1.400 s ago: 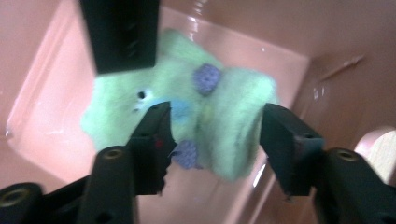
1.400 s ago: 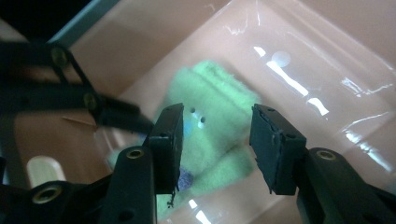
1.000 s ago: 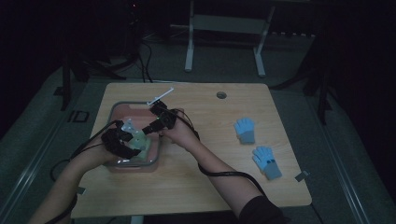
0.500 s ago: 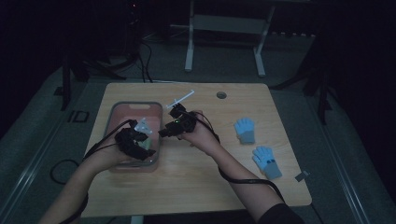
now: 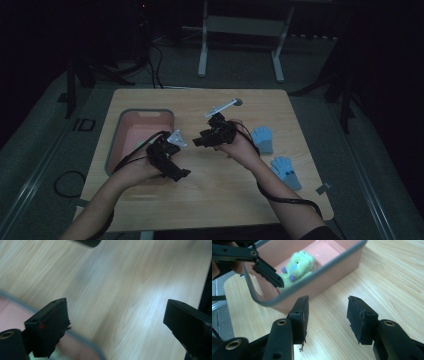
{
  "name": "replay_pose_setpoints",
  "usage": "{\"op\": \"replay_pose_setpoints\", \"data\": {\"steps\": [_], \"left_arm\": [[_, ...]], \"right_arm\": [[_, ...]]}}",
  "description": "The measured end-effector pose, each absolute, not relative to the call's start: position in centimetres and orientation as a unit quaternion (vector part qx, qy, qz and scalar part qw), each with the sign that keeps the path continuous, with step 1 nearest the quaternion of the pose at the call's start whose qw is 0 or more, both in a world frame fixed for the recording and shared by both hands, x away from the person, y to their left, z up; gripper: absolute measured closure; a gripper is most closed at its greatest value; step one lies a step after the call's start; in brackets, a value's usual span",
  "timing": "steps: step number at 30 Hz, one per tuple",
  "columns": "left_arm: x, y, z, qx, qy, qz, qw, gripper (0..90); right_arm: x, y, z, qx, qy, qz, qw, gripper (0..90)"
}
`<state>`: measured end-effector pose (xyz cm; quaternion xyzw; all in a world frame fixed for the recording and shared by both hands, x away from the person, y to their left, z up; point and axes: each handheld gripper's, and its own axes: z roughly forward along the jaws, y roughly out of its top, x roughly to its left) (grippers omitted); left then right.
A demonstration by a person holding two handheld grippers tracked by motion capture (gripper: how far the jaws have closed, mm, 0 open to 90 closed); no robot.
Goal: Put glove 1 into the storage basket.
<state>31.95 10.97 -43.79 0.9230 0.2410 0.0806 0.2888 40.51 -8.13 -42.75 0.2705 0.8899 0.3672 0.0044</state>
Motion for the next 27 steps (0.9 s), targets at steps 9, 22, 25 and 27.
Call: {"op": "replay_pose_setpoints", "data": {"steps": [9,22,25,27], "left_arm": [[30.5,8.4,-45.4,0.921,0.198,0.104,0.32,5.3],[28.7,6.4,-51.0,0.93,0.17,0.084,0.316,6.4],[28.4,6.2,-51.9,0.93,0.169,0.093,0.314,6.4],[28.3,6.2,-52.5,0.927,0.174,0.092,0.321,6.4]], "right_arm": [[40.6,-12.2,-43.2,0.283,0.879,0.383,0.009,51.4],[40.4,-17.6,-45.2,0.296,0.877,0.377,0.044,50.2],[40.5,-19.0,-45.8,0.304,0.876,0.37,0.054,50.2],[40.7,-20.0,-46.2,0.311,0.876,0.364,0.061,50.3]]}}
